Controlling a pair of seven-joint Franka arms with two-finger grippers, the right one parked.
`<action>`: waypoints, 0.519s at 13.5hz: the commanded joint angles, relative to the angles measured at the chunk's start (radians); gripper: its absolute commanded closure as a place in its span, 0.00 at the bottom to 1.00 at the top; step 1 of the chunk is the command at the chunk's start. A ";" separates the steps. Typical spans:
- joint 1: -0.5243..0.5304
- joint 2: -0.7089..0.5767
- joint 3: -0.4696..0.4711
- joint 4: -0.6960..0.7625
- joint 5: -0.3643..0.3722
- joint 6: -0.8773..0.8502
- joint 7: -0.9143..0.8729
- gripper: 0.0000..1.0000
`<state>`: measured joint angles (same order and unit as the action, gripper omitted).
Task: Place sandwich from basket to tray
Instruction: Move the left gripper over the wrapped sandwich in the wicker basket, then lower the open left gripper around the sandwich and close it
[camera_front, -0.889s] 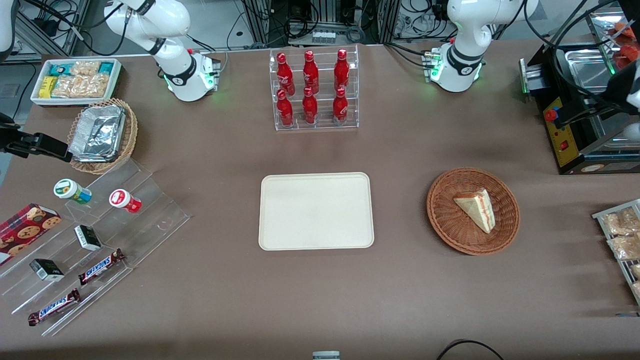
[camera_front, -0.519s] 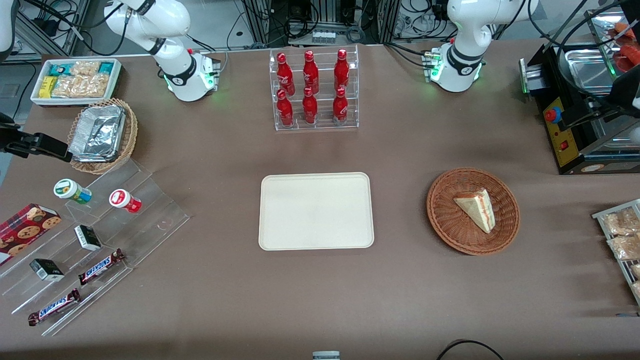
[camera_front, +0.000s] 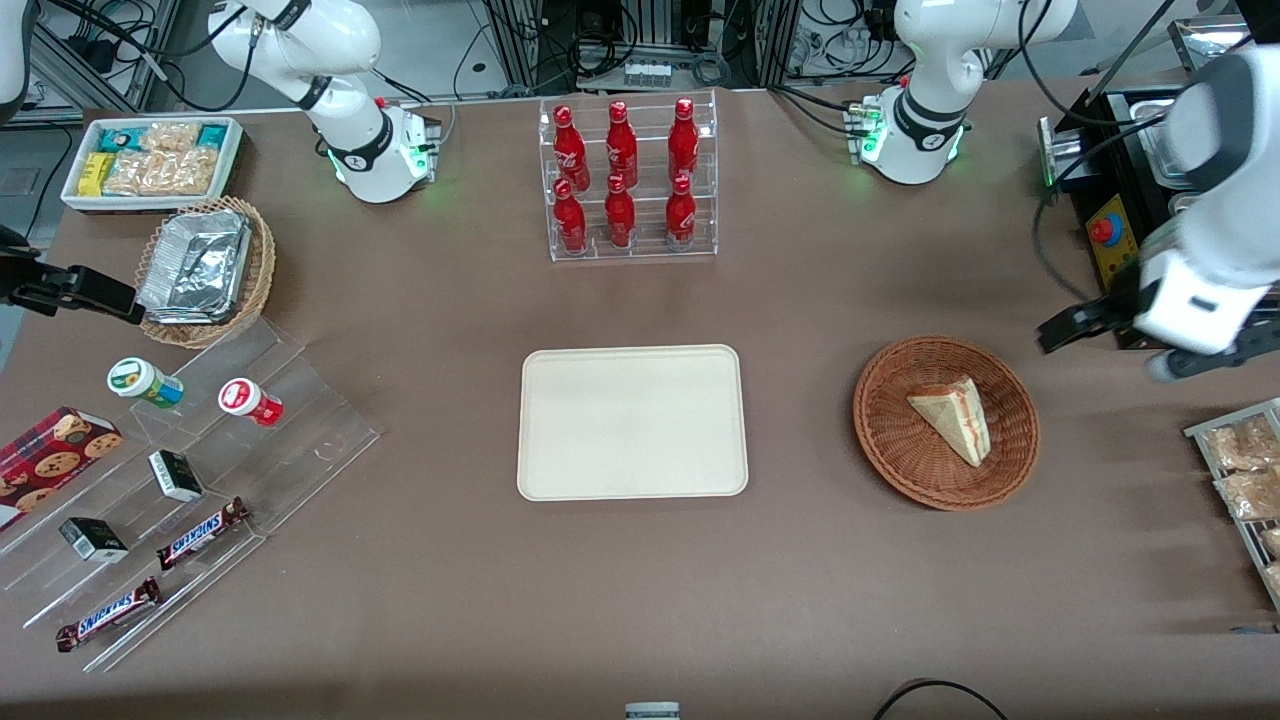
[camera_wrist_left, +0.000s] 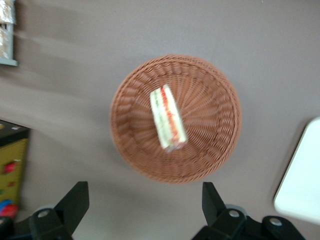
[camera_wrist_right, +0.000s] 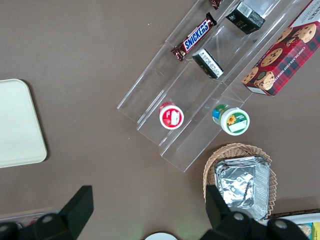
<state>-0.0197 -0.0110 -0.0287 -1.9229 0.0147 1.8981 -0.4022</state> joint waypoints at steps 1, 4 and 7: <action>-0.006 -0.006 -0.037 -0.109 0.008 0.157 -0.189 0.00; -0.017 0.020 -0.039 -0.198 0.008 0.292 -0.246 0.00; -0.017 0.062 -0.039 -0.260 0.008 0.350 -0.277 0.00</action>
<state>-0.0287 0.0396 -0.0726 -2.1404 0.0149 2.1990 -0.6366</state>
